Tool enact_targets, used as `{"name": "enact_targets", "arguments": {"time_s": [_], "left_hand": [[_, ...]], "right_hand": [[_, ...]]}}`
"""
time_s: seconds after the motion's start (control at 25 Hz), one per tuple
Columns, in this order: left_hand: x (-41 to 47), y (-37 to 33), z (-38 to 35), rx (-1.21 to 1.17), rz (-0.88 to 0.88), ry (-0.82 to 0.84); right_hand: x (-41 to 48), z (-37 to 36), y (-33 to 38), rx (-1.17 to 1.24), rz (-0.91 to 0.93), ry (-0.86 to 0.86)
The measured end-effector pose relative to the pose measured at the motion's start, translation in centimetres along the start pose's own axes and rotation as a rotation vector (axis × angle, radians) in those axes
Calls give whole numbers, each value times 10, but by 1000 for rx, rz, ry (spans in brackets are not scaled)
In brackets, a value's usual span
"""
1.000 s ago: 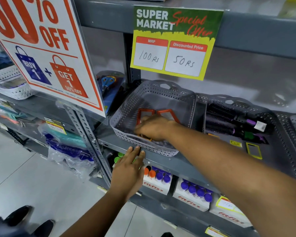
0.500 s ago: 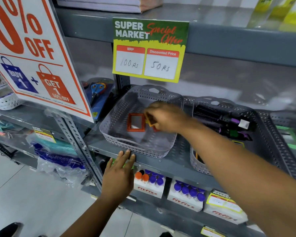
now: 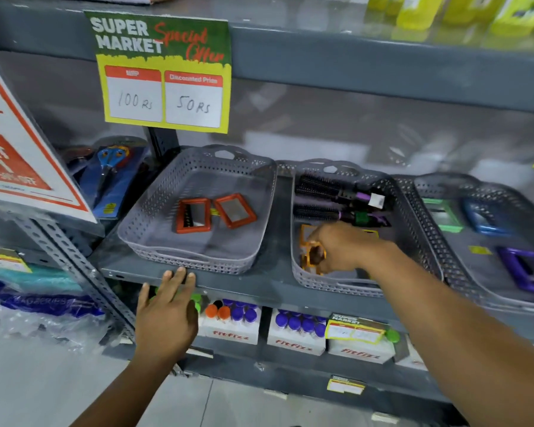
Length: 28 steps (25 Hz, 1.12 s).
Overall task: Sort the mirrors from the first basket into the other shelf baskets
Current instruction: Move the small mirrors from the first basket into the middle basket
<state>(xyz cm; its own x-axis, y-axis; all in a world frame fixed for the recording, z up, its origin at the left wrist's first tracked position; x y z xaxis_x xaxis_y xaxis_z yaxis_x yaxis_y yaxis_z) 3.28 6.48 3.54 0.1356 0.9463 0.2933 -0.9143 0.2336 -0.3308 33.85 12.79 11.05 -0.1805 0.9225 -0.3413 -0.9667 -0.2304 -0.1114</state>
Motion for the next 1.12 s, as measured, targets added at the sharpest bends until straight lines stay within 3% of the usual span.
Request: {"name": "enact_targets", "arguments": {"time_s": [1.12], "left_hand": [[-3,-5,1,-8,45,65]], "right_hand": [[-7,-11,10,-12,22,63]]}}
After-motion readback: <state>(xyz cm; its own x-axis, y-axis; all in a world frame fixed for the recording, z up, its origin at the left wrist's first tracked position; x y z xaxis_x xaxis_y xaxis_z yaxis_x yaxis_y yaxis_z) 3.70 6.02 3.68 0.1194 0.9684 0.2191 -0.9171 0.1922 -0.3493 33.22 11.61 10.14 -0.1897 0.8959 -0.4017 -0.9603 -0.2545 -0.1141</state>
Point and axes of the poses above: each hand's wrist, its own x-axis towards the middle knuckle, its own z-axis out of the back of the hand, y = z × x, the point moved 7 cm from there along x, towards the middle knuckle, and after that the axes turned 12 degrees about -x, right-handed, at the moved point
